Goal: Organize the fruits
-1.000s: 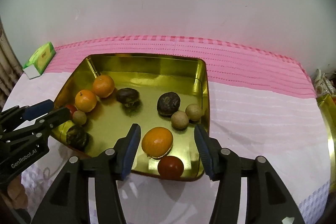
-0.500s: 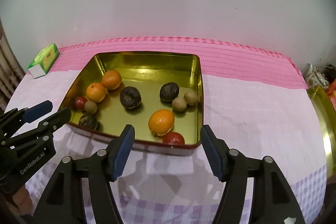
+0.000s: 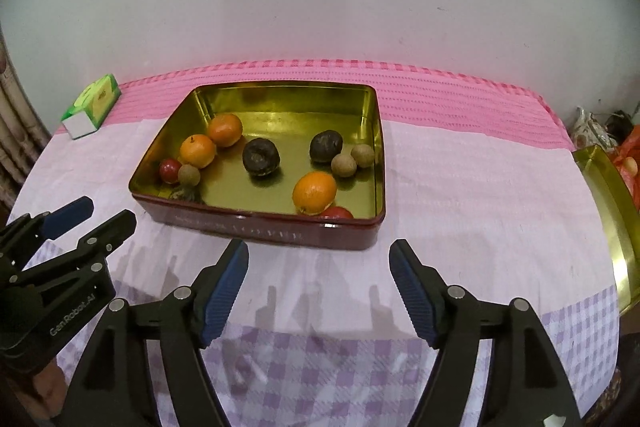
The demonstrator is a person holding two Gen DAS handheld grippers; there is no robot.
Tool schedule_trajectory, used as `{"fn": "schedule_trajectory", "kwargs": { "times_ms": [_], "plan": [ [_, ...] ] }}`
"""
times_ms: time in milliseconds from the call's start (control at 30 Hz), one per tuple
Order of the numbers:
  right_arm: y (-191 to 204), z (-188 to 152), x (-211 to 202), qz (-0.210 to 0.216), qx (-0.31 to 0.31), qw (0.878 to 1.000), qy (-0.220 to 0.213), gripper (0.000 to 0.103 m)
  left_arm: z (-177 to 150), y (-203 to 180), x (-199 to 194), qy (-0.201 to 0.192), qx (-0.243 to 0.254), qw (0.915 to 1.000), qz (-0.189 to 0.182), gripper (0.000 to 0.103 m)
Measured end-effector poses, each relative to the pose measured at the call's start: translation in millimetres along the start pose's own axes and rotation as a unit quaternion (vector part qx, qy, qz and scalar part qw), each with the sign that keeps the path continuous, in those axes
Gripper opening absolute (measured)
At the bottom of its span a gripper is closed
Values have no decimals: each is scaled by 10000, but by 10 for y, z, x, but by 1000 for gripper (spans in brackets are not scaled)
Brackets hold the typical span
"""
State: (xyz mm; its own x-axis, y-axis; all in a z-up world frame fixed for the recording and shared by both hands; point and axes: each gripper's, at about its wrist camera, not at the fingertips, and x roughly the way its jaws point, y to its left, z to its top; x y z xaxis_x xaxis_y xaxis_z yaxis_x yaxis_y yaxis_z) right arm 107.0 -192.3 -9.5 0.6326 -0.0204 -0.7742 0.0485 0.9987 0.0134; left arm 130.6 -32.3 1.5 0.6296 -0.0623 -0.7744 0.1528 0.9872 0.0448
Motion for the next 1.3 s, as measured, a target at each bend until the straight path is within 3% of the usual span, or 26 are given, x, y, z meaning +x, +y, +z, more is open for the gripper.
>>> {"fn": "schedule_trajectory", "kwargs": {
  "times_ms": [1300],
  "plan": [
    [43, -195, -43, -23, -145, 9999, 45, 76, -89, -49, -205, -29, 23, 9999, 111, 54]
  ]
}}
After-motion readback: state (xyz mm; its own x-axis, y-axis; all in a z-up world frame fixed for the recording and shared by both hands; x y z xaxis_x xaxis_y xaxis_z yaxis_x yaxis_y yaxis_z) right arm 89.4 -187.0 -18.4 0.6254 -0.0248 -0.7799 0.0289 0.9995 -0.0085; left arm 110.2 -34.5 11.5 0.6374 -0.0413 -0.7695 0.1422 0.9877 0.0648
